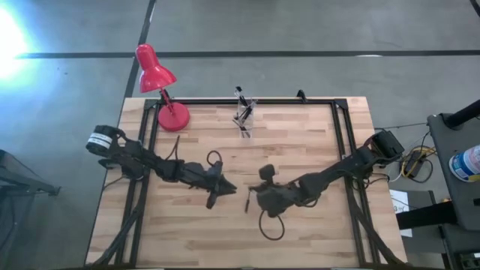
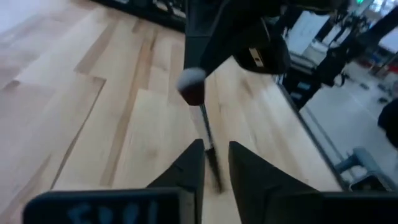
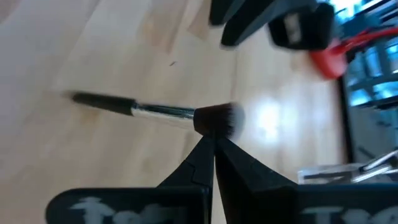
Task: Put items in baskets/containers
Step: Put the black powder brush into the transparent organizer
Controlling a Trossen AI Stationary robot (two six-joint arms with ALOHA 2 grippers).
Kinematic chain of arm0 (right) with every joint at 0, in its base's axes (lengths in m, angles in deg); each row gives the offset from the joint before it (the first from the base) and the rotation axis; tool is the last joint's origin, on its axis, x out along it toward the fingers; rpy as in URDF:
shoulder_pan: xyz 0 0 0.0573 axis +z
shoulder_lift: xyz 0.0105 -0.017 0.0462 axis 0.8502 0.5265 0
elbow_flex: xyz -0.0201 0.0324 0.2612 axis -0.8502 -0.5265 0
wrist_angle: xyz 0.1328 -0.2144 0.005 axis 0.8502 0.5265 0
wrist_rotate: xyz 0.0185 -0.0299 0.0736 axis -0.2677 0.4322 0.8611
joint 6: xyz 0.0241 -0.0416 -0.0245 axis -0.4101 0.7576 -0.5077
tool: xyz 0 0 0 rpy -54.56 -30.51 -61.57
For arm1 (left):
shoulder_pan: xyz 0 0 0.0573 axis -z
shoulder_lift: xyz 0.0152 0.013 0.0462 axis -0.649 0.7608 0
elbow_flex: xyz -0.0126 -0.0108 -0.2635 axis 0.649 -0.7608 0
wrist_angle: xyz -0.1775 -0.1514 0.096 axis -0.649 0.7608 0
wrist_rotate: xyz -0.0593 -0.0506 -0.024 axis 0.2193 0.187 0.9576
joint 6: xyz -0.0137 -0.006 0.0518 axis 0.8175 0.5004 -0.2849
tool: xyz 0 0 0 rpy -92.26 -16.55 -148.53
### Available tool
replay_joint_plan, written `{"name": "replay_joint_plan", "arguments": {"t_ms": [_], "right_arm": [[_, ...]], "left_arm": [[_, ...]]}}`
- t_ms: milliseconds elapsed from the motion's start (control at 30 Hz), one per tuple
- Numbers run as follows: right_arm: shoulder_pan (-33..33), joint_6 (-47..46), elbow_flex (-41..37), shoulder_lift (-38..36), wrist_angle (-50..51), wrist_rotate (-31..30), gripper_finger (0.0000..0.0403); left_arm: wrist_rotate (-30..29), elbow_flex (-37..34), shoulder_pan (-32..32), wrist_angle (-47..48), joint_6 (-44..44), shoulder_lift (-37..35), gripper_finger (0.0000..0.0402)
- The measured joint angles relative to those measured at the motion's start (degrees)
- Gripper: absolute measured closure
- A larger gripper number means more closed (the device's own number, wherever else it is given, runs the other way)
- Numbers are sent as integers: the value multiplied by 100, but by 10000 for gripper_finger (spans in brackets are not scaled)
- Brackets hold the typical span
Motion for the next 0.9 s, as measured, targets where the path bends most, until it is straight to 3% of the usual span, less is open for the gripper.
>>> {"name": "replay_joint_plan", "arguments": {"t_ms": [333,900], "right_arm": [[-4,574,563,-6,-8,-419,394],[-42,707,820,-9,-425,-453,394]], "left_arm": [[-126,-16,16,-298,144,0,308],[-324,300,119,-310,-311,0,307]]}}
